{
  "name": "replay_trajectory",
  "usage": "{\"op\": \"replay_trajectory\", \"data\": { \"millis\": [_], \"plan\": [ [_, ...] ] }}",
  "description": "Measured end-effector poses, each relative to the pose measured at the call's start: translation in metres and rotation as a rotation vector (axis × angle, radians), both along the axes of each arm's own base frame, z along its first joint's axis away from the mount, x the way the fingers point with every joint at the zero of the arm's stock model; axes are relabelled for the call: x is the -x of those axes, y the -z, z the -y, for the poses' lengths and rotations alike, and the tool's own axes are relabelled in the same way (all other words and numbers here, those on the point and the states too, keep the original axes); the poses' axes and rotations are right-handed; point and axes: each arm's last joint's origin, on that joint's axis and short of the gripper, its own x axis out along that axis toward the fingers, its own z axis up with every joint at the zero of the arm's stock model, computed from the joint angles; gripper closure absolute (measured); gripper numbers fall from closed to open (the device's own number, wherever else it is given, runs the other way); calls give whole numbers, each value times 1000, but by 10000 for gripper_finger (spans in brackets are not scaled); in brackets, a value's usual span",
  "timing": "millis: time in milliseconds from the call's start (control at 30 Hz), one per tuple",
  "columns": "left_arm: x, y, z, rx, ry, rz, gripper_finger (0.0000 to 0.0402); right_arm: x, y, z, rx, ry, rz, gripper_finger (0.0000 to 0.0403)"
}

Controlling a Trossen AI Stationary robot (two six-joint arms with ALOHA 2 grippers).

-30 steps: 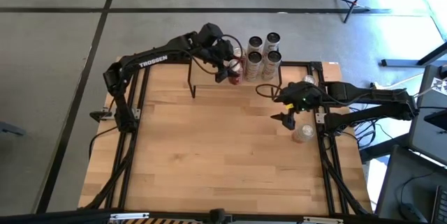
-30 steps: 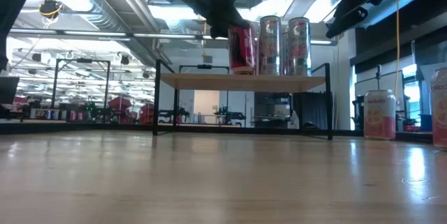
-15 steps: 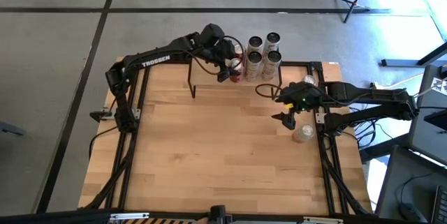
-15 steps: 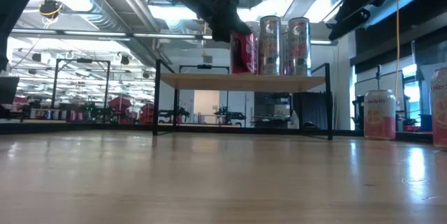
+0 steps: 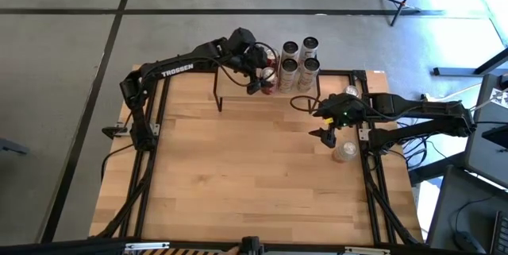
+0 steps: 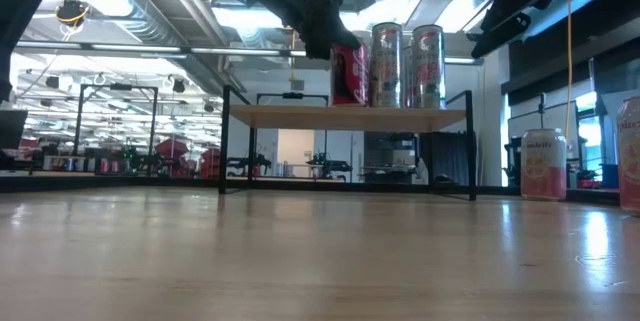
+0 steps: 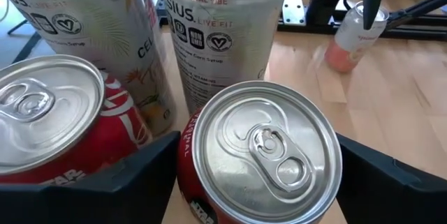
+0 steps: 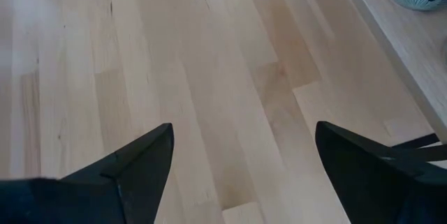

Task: Place canned beverage on shelf
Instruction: Put the red-white soda can on the shelf aligned with the other red-white soda can, then put the bottom yellow-white soda can on the shelf

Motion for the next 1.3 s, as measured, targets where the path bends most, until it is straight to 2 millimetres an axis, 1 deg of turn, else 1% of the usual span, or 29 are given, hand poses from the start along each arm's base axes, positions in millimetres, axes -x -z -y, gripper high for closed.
{"op": "replay_trajectory", "data": {
  "millis": [300, 433, 533, 633, 733, 800, 933, 1033, 1100, 1167, 1233, 1300],
  "plan": [
    [0, -2, -1, -11, -2, 16, 29, 0, 0, 0, 0, 0, 0, 68],
    [0, -6, 0, -17, -9, 31, 20, 0, 0, 0, 0, 0, 0, 68],
    [4, -13, 2, -24, -22, 28, 19, 0, 0, 0, 0, -1, -1, 68],
    [8, -31, 5, -65, -67, 30, 19, 0, 0, 0, -1, -1, -1, 68],
    [14, -53, 10, -115, -121, 34, 19, 0, 0, 0, 1, -3, 3, 68],
    [18, -67, 15, -113, -152, 41, 19, 0, 0, 0, 0, -3, 6, 68],
    [23, -92, 34, -42, -169, 103, 19, -1, -2, -1, -28, -26, 21, 68],
    [27, -98, 55, 13, -156, 91, 19, 6, -8, -2, -58, -5, -49, 68],
    [28, -98, 71, 43, -161, 47, 19, 17, -17, -4, -83, 8, -94, 68],
    [27, -93, 89, 69, -157, -12, 19, 31, -24, -9, -121, 43, -143, 68],
    [24, -86, 107, 82, -153, -70, 19, 45, -26, -12, -164, 109, -166, 68],
    [19, -74, 124, 90, -146, -128, 19, 58, -23, -15, -222, 192, -221, 68]
  ]
}}
